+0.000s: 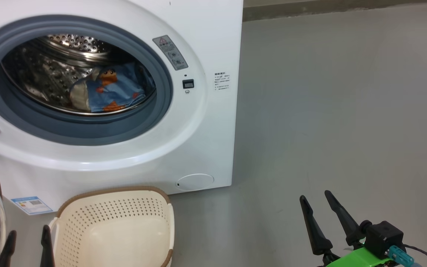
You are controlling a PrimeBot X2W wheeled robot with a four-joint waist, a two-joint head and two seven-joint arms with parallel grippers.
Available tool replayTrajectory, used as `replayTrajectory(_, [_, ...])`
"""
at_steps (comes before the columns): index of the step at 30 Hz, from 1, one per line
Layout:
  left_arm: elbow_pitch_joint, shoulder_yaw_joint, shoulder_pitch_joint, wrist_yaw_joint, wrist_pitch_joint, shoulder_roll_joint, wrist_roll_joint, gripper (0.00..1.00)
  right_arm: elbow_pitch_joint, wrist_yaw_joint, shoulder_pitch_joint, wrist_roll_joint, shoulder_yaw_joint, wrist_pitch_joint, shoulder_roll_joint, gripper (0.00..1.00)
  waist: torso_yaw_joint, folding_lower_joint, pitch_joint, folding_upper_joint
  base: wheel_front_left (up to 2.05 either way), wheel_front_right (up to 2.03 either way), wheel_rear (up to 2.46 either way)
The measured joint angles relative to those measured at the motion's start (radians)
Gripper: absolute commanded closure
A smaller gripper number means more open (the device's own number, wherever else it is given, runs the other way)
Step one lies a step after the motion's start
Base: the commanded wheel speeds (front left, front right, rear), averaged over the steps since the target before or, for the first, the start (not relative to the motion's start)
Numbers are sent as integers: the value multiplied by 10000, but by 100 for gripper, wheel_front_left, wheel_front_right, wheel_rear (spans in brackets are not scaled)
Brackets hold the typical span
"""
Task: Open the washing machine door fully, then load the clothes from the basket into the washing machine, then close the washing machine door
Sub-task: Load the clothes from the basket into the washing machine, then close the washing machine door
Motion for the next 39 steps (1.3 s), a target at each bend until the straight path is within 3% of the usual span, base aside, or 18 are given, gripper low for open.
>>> replayTrajectory(7, [-42, 100, 306, -52, 0, -284, 259, 0, -104, 0, 209, -180, -33, 0, 0, 0, -8, 0, -195, 0, 0, 0, 0])
replayTrajectory(39, [10, 529, 304, -364, 0, -564, 792, 0, 33, 0, 359, -337, -44, 0, 4, 0, 7, 0, -307, 0, 0, 0, 0])
